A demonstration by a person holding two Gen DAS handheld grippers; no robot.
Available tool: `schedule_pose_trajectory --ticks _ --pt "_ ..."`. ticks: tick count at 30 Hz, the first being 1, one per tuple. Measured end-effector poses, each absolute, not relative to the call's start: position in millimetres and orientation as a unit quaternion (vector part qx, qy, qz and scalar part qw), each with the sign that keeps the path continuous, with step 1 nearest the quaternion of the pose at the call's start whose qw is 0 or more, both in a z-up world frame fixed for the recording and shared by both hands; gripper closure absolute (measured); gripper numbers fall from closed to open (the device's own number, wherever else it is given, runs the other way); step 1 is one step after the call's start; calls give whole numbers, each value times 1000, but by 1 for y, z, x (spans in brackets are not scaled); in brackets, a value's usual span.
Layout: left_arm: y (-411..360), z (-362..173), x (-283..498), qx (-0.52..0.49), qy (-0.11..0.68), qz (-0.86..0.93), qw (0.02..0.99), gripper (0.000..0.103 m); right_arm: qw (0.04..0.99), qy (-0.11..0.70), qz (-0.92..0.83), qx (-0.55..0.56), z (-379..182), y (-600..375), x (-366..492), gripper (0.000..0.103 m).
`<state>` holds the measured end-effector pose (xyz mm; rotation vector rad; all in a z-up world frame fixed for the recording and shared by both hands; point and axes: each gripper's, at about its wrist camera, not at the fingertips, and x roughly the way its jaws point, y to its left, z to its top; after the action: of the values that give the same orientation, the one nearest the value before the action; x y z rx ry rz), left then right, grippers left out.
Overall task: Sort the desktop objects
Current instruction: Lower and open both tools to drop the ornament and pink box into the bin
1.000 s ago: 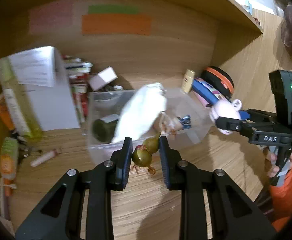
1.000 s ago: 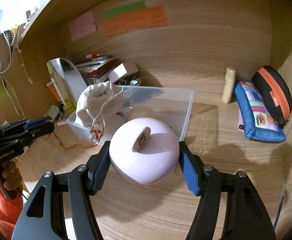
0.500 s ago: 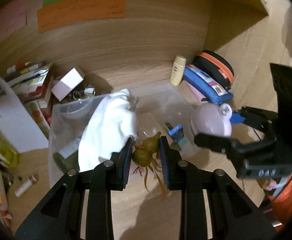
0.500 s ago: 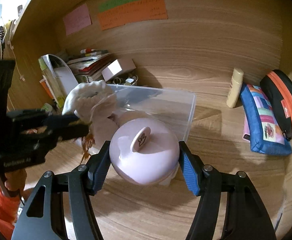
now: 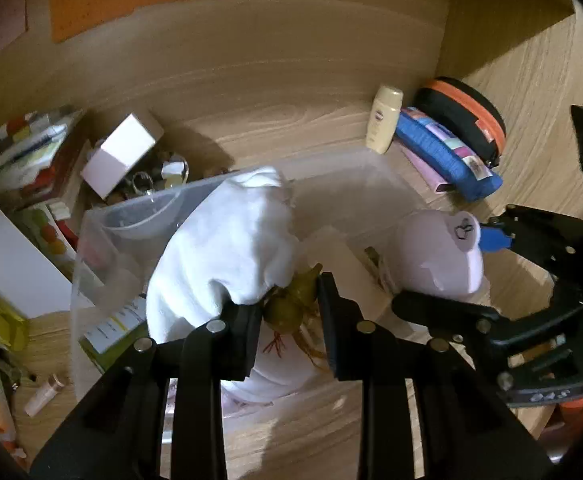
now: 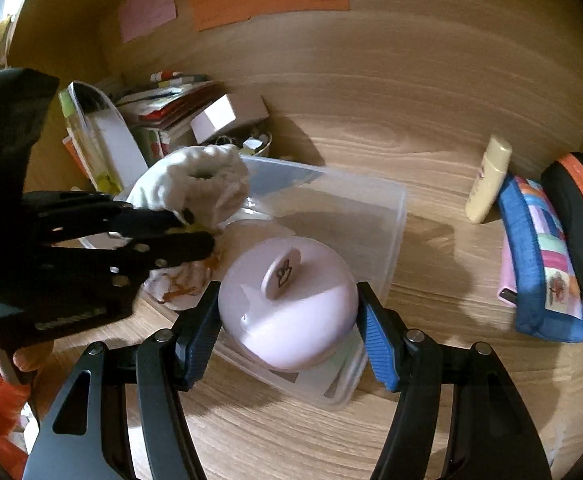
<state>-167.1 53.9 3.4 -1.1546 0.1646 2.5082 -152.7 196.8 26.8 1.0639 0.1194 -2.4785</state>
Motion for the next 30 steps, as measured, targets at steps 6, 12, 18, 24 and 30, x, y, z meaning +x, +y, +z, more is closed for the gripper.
schedule_pose_trajectory --ticks 6,12,18,24,30 --pt "50 10 -159 -413 42 884 214 61 205 75 -898 383 25 190 -149 42" --pt "48 22 -140 -397 43 891 217 58 199 77 -902 375 31 191 -144 34" --pt "42 39 -122 -370 42 905 206 50 195 70 -910 358 43 195 -131 30" --pt "37 51 -106 -337 50 923 177 40 193 61 -914 353 50 197 -120 28" --pt "29 58 -86 -307 52 942 126 23 185 57 -917 348 58 197 -106 15"
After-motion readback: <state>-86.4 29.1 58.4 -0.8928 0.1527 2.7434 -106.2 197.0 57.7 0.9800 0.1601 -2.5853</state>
